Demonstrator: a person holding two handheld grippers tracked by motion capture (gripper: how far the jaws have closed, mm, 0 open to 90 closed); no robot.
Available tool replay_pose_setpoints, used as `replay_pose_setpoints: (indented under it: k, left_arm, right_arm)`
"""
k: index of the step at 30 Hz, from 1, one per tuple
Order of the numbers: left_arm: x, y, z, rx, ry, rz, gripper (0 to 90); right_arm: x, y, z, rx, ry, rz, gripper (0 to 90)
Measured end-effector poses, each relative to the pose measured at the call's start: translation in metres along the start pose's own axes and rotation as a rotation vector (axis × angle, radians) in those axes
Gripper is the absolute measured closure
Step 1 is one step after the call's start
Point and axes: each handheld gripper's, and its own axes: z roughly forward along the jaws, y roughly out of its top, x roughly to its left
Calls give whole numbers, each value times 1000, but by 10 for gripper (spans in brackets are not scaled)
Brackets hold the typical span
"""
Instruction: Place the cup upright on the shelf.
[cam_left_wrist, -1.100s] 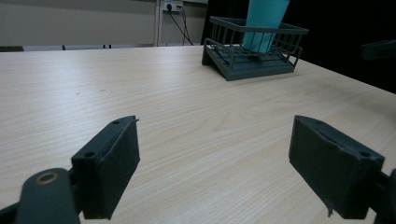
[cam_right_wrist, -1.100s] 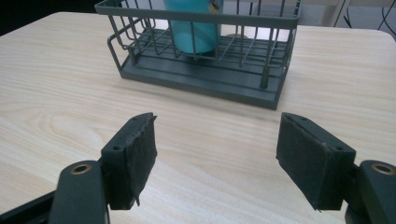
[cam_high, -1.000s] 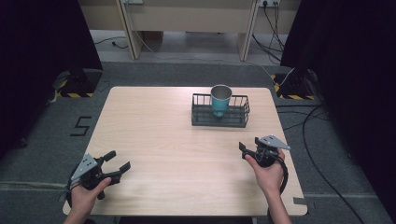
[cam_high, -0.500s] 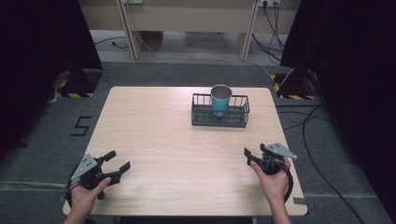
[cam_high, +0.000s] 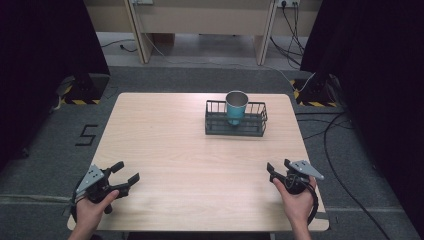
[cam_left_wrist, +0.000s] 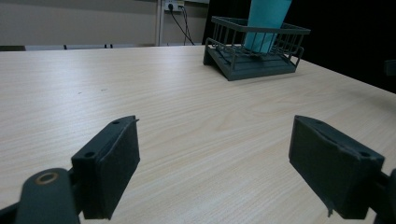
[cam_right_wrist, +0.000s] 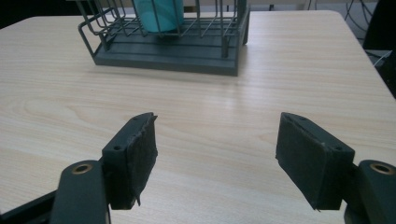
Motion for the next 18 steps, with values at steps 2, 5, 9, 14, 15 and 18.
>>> replay_pose_setpoints:
  k: [2, 5, 9, 14, 15, 18]
  left_arm:
    - [0, 0, 0, 2, 0, 2, 156]
    - [0, 0, 0, -2, -3, -1, 156]
    - [0, 0, 0, -2, -6, 1, 154]
    - [-1, 0, 1, -2, -8, 1, 154]
    - [-1, 0, 1, -2, -8, 1, 154]
    - [0, 1, 0, -4, -7, 2, 154]
  right_arm:
    - [-1, -2, -1, -14, -6, -3, 298]
    - [-4, -4, -3, -42, -17, 5, 298]
    - [-7, -6, -4, -65, -30, 11, 298]
    - [-8, -8, -5, -68, -33, 16, 297]
    - [-7, -8, -5, -67, -32, 19, 297]
    - [-6, -7, -5, -74, -30, 15, 293]
